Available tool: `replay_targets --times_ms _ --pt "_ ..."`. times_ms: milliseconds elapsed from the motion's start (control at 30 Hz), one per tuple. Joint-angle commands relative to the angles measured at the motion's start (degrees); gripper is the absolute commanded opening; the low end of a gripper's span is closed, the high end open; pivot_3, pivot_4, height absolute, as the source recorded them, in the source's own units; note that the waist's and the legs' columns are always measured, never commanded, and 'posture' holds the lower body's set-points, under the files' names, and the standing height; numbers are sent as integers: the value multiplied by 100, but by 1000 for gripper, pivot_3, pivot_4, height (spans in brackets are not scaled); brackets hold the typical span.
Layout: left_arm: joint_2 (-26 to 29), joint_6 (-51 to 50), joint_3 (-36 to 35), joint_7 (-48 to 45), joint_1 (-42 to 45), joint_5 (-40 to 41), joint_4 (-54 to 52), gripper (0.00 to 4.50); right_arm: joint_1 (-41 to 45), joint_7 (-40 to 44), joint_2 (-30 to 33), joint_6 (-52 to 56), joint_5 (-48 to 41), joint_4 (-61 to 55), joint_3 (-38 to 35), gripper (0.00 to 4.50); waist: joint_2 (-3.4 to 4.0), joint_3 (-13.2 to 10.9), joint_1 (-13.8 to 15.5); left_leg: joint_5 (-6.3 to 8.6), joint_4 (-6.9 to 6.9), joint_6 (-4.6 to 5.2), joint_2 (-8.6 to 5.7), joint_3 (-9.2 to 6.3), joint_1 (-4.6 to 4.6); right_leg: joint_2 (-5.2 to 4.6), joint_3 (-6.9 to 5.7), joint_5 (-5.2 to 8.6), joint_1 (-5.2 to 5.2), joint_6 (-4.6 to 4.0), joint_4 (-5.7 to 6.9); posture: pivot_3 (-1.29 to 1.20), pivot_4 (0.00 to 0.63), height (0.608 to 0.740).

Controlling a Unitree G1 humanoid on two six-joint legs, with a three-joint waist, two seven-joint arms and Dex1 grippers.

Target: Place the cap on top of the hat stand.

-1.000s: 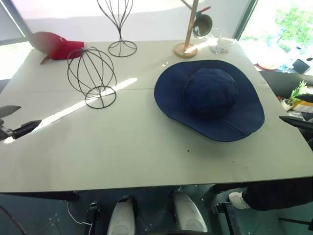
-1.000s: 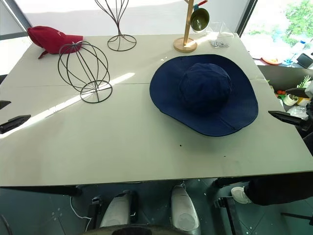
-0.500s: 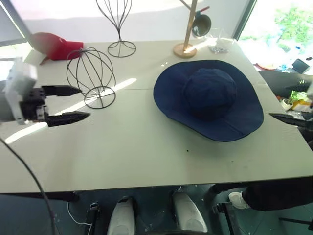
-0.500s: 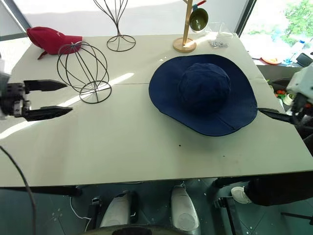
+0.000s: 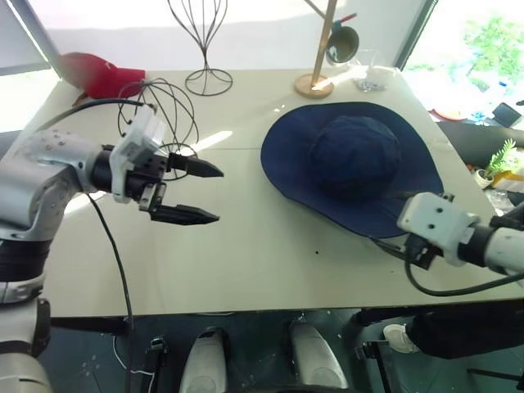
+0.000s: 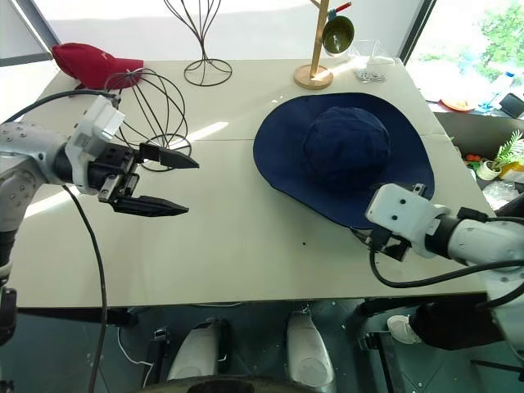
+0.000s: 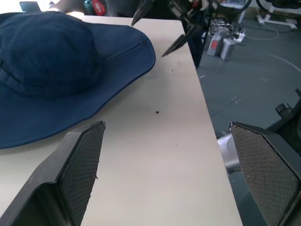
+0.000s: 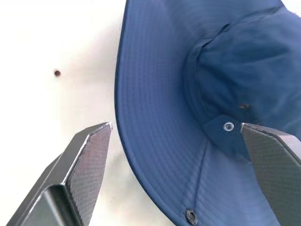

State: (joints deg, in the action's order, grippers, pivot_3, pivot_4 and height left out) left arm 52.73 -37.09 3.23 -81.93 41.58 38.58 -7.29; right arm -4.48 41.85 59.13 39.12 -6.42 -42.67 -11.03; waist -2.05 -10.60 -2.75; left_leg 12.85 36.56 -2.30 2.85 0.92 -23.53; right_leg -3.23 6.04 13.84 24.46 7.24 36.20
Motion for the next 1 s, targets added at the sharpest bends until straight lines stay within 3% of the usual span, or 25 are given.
replay_targets --times_ms 33,333,667,967,1000 --pt "-77 107 -4 -71 245 -105 59 4410 291 -553 -190 228 539 -77 667 4500 0 0 15 0 1 0 0 0 -1 0 1 0 0 0 0 0 150 739" --pt "-176 71 -44 -75 343 -207 114 4410 1270 -1287 -922 238 1691 1039 2377 4500 -1 0 21 2 17 3 0 -2 -11 0 0 0 1 0 0 0 150 739" --pt "-197 32 -116 70 347 -216 40 4410 1738 -1655 -1549 -515 2329 2507 2745 4500 -21 13 25 9 44 16 1 -8 -18 3 -1 -1 -9 1 2 0 150 739" --pt "-169 -98 -253 263 212 -100 -140 4500 1805 -1417 -1958 -356 1985 2352 2325 33 -22 13 28 9 48 17 1 -11 -20 3 -1 -1 -12 1 2 0 150 739" --pt "-170 -121 -270 290 203 -81 -154 4500 1846 -1394 -2023 -267 1922 2310 2238 33 -22 13 27 10 48 18 1 -11 -20 5 -1 -1 -12 2 2 0 150 739"
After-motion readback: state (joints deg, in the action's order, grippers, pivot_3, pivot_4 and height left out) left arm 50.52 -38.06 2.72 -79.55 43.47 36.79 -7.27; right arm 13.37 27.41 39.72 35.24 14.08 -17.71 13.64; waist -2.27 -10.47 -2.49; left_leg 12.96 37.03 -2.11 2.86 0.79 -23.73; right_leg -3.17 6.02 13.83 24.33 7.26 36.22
